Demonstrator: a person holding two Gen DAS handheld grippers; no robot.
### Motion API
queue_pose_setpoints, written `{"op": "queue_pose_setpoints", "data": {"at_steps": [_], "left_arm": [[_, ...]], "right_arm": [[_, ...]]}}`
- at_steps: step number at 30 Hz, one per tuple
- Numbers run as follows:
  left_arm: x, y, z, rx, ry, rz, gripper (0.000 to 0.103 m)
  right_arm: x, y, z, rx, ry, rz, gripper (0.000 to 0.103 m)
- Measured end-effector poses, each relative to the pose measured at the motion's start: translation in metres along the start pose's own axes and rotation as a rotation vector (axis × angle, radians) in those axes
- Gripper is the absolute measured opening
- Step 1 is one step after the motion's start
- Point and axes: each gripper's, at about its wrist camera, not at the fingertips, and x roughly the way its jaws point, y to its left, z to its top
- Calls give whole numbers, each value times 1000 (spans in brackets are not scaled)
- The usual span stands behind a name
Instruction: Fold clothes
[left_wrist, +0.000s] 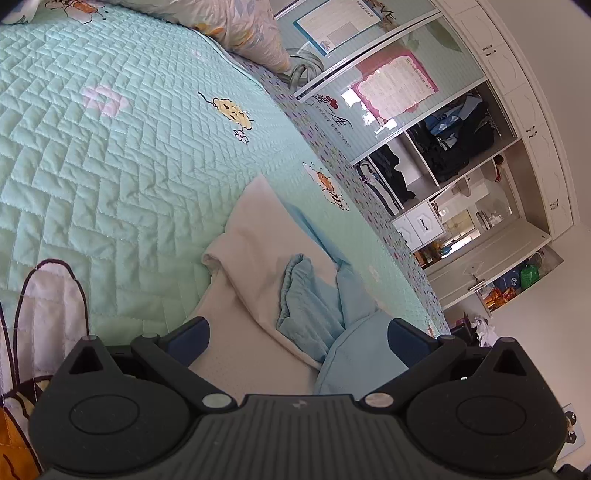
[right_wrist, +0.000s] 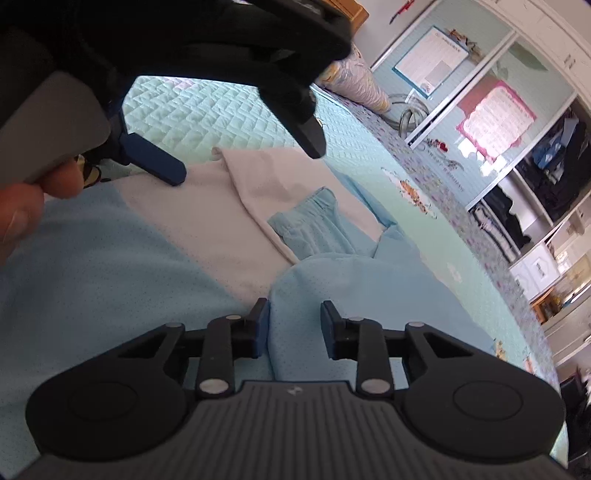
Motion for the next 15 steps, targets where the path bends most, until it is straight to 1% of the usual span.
{"op": "queue_pose_setpoints", "data": {"at_steps": [2, 3, 4, 7, 8, 9, 12, 15], "left_arm": [[0, -3, -1, 16, 1, 7, 102], [0, -4, -1, 24, 0, 10, 102], [0, -5, -1, 30, -1, 12, 102], [0, -7, -2, 38, -5, 19, 102], [0, -7, -2, 40, -6, 21, 102], [1, -8, -2, 42, -6, 23, 102], [1, -9, -3, 49, -7, 28, 102], [3, -10, -3, 52, -9, 29, 102]], "right_arm": [[0, 2, 0, -19, 2, 3, 29], [0, 2, 0, -23, 3, 14, 22], [0, 3, 0, -28, 5, 24, 19], [1, 4, -2, -45, -2, 28, 19], [1, 2, -2, -29, 2, 39, 17], [1, 0, -2, -8, 8, 55, 2], [0, -13, -3, 93, 12, 107, 2], [-9, -40, -5, 270, -24, 160, 2]]}}
